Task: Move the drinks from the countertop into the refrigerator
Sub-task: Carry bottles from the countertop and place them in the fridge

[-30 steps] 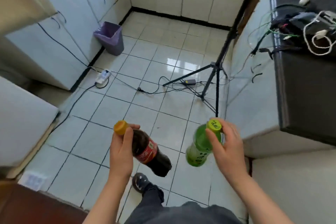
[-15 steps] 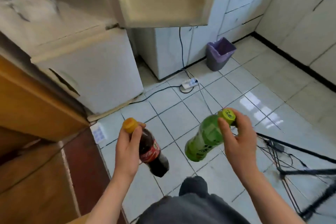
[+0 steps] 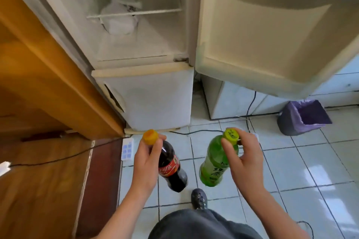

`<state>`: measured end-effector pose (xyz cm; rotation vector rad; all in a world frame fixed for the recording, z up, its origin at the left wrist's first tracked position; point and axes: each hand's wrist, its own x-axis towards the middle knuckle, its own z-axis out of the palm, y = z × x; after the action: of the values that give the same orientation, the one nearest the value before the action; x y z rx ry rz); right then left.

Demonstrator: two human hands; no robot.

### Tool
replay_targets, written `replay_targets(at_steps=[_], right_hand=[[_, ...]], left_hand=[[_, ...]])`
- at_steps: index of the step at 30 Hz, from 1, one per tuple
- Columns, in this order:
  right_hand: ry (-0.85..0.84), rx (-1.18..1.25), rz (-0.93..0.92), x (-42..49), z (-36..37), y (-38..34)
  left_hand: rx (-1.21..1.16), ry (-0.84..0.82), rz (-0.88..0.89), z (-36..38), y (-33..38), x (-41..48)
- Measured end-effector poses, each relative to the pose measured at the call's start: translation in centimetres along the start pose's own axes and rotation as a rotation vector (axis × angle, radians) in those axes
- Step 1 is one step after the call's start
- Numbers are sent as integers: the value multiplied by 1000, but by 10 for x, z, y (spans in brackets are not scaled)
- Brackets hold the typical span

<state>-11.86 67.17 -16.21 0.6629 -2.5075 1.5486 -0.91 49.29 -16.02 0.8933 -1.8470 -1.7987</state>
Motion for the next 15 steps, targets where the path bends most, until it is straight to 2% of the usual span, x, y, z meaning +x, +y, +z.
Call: replay_targets(at_steps=[5,10,15], right_hand=[[-66,60,-93,92,35,-4],[-68,159,-169,143,75,-17],[-141,181,-203,179,118,-37]], left_hand=[[-52,117,52,17,32,47],[11,240,146,-4,45,81],[37,313,185,-37,47,129]])
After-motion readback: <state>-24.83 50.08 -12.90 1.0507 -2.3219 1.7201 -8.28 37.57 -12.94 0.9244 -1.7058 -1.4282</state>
